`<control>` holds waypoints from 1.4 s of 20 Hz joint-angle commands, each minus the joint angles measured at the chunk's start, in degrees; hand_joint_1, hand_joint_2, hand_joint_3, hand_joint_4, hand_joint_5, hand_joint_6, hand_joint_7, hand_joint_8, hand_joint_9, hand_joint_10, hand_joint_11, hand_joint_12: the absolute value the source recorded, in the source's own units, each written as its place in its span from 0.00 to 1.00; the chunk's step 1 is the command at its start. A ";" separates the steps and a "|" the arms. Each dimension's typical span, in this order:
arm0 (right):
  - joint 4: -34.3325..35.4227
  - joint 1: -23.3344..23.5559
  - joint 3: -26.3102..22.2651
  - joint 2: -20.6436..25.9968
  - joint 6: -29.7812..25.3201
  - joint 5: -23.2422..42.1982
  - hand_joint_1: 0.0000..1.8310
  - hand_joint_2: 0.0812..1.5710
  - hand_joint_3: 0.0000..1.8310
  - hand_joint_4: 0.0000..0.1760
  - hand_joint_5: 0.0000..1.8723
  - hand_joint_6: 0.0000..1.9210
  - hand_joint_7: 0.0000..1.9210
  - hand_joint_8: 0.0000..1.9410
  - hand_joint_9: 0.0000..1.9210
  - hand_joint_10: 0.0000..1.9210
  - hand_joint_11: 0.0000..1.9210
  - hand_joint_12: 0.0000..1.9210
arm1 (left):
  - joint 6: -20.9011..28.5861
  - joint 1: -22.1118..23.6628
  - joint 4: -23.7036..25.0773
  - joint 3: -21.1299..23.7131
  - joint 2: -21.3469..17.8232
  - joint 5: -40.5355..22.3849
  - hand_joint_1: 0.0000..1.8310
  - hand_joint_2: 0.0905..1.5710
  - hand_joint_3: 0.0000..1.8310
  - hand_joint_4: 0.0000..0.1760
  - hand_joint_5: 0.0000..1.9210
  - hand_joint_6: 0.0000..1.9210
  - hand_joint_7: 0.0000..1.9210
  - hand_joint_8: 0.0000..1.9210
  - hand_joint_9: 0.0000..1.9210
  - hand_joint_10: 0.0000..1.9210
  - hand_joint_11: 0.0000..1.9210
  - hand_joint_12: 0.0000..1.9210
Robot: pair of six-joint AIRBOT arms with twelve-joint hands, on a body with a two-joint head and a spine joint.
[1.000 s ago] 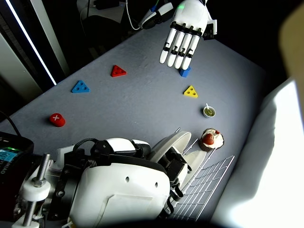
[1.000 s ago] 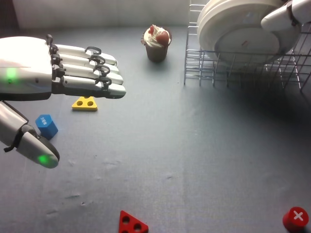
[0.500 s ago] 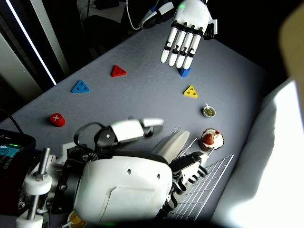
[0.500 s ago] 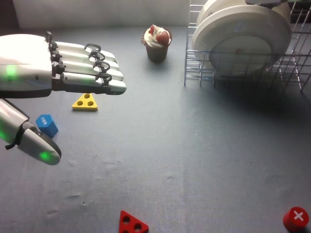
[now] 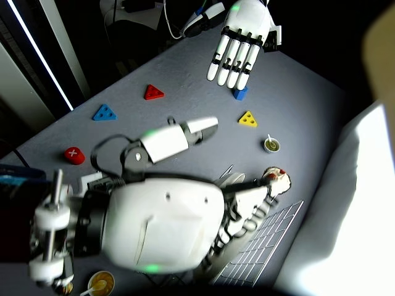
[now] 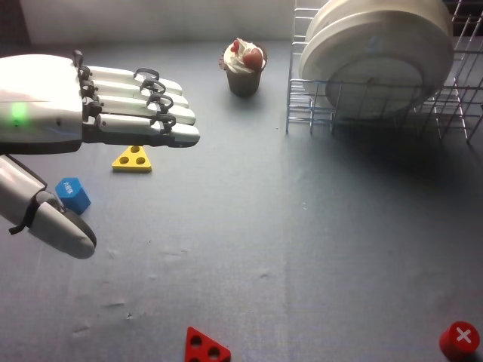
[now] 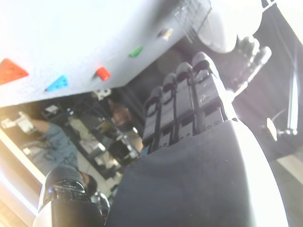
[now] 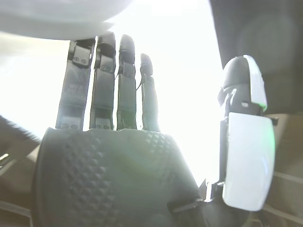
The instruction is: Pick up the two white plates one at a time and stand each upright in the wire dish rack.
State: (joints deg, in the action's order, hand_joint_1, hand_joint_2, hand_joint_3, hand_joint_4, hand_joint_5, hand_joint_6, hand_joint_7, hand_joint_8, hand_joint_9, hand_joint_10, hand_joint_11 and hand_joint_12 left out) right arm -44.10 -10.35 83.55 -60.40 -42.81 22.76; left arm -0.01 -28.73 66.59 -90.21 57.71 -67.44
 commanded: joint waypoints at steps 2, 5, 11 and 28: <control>0.35 1.80 0.10 1.34 -0.74 10.39 0.27 0.57 0.00 0.20 0.10 0.00 0.13 0.00 0.13 0.00 0.15 0.01 | 0.01 0.42 -4.89 0.01 -0.47 -4.21 0.00 0.53 0.00 0.00 0.05 0.01 0.06 0.01 0.06 0.00 0.06 0.01; -7.76 2.37 0.54 2.23 3.61 22.59 0.25 0.56 0.00 0.13 0.09 0.00 0.12 0.00 0.13 0.00 0.15 0.01 | 0.01 0.41 -4.71 0.02 -0.49 -4.08 0.00 0.53 0.00 0.00 0.03 0.00 0.05 0.00 0.04 0.00 0.05 0.00; -18.67 -0.85 -6.92 9.04 24.92 32.14 0.12 0.62 0.00 0.13 0.09 0.01 0.11 0.01 0.12 0.01 0.15 0.01 | 0.01 0.41 -4.52 0.08 -0.50 -4.00 0.00 0.52 0.00 0.00 0.02 0.00 0.04 0.00 0.04 0.00 0.05 0.00; -1.56 -16.85 -22.72 25.85 68.03 39.38 0.23 0.62 0.00 0.00 0.17 0.01 0.19 0.01 0.19 0.01 0.19 0.02 | 0.01 0.38 -4.58 1.13 -0.51 -2.43 0.00 0.55 0.01 0.00 0.01 0.00 0.02 0.00 0.02 0.00 0.02 0.00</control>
State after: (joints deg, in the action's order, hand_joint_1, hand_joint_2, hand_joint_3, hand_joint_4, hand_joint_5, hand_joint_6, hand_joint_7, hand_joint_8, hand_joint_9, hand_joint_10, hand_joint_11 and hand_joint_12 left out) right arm -49.84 -28.03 60.80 -34.79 25.26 56.90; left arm -0.03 -28.73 67.00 -89.21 57.63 -66.43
